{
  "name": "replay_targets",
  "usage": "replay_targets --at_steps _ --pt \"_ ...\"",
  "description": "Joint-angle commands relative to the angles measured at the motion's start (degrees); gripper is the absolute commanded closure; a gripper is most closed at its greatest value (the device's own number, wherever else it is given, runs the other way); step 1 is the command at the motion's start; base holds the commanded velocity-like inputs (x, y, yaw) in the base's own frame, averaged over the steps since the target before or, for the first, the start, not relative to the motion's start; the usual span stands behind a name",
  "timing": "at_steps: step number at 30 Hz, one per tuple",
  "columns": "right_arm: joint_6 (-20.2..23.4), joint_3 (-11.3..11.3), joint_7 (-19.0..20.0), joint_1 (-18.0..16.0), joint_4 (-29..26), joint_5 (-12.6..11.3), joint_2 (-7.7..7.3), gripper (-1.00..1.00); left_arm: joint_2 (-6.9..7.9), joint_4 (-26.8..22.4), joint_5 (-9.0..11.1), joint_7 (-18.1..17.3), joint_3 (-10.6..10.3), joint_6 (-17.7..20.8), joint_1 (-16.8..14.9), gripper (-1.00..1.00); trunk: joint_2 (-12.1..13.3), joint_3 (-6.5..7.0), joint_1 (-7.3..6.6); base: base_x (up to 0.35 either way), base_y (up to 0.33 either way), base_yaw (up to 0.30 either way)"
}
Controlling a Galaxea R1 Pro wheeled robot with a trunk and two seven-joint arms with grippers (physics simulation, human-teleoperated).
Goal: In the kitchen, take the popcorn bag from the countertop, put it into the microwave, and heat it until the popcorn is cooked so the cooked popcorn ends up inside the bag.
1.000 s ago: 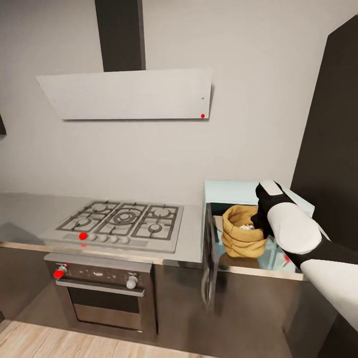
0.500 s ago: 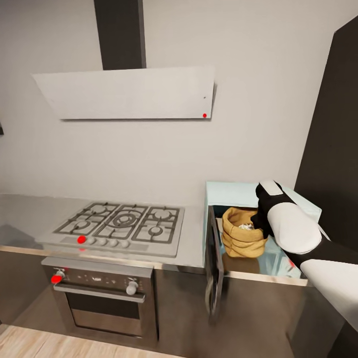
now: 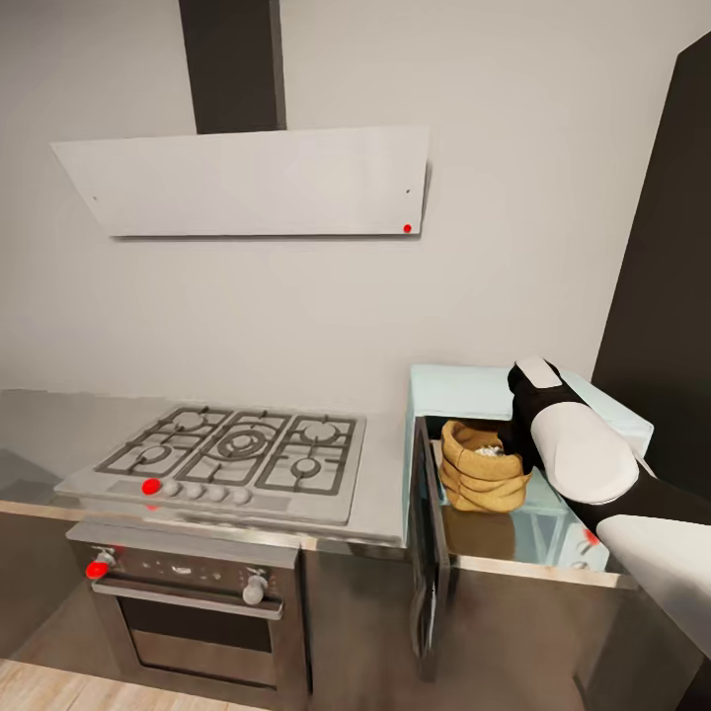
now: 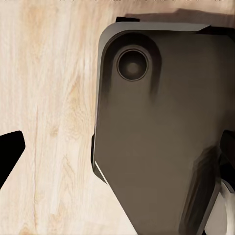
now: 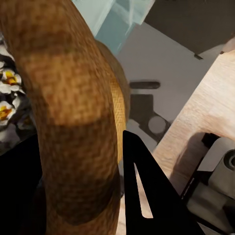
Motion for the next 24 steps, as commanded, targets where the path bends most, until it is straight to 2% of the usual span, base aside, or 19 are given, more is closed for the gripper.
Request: replay_targets --at_steps 1,7,23,24 --pt "0.59 0.1 -0.36 -0.02 -0.15 -0.41 0.02 1.0 -0.01 -0.09 0.04 0.07 0.42 0.21 -0.01 -1.0 -0.05 -0.08 0.01 0.017 -0.006 0.0" --pt "0.59 0.08 -0.36 -0.03 -0.15 -0.41 0.02 1.0 -0.01 -0.09 0.04 0.07 0.43 0.21 -0.01 -1.0 -0.05 -0.08 0.01 0.095 -0.084 0.0" --pt "0.62 0.09 -0.38 -0.04 -0.17 -0.41 -0.06 1.0 -0.01 -0.09 0.04 0.07 0.43 0.21 -0.01 -1.0 -0.05 -0.08 0.01 0.003 -0.003 0.0" --pt "0.62 0.09 -0.37 -0.04 -0.17 -0.41 -0.07 -1.0 -0.01 -0.09 0.04 0.07 0.44 0.21 -0.01 -1.0 -0.05 -0.08 0.01 0.0 0.0 0.0"
